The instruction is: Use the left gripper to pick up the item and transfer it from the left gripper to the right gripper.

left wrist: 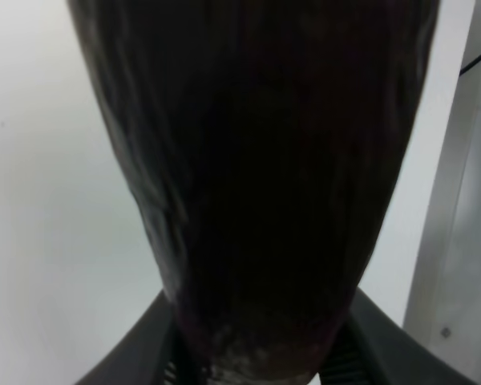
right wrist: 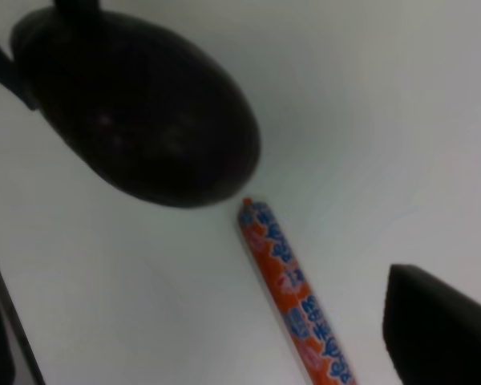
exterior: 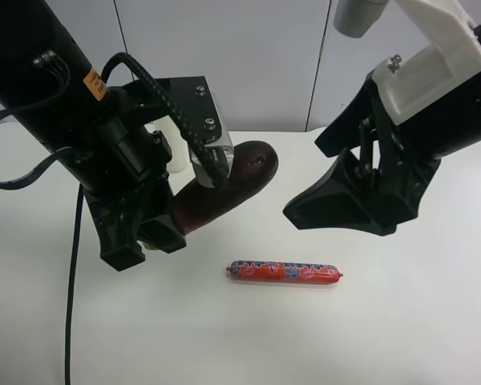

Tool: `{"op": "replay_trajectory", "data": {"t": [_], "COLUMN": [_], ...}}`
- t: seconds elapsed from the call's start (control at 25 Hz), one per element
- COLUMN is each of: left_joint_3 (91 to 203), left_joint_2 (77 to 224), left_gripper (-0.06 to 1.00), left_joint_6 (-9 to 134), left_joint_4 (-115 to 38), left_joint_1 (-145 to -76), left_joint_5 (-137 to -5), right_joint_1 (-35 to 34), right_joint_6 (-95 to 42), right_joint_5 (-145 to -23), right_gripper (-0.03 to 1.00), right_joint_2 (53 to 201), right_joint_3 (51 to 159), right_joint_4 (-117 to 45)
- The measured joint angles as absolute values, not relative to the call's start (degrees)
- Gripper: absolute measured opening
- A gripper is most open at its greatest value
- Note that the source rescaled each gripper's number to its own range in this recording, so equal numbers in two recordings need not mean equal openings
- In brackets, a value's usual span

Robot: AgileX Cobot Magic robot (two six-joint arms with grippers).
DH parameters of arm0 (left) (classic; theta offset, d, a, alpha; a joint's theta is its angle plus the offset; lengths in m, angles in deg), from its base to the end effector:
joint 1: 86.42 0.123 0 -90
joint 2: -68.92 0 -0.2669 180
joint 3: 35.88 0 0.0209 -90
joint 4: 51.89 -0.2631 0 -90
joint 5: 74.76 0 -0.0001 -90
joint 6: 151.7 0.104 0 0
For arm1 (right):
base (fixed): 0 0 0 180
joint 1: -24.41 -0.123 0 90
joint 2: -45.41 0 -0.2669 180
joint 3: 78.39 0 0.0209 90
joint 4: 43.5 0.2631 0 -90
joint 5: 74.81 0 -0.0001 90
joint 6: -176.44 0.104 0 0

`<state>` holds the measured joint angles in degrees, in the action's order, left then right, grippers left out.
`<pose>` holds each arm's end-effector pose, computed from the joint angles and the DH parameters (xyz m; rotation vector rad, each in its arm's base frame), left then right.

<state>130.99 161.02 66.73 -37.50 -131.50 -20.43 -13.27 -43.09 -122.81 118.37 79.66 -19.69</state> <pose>0.2012 -0.2316 0.2458 1.7342 2.1724 -0.3500 0.1779 0.1769 0.3000 -1.3566 2.0459 0.4855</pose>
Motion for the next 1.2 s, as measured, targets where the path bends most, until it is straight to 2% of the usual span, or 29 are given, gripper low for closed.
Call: {"op": "replay_trajectory", "data": {"t": [0.56, 1.2], "left_joint_3": [130.99, 130.99], "left_joint_2": [161.02, 161.02], "left_gripper": [0.00, 0.00], "left_joint_6": [84.19, 87.89], "left_joint_4": [-37.55, -37.32], "left_joint_1": [-131.50, -131.50], "left_joint_5": [-23.76, -28.45], "right_joint_1": [-14.81, -14.81], "right_joint_6": [-49.28, -52.29], "right_joint_5": [-121.59, -117.46], "right_gripper": [0.95, 0.95], "right_joint_2": [118.38, 119.70], "right_joint_3": [79.66, 79.66], "right_joint_4": [-11.15, -8.85]}}
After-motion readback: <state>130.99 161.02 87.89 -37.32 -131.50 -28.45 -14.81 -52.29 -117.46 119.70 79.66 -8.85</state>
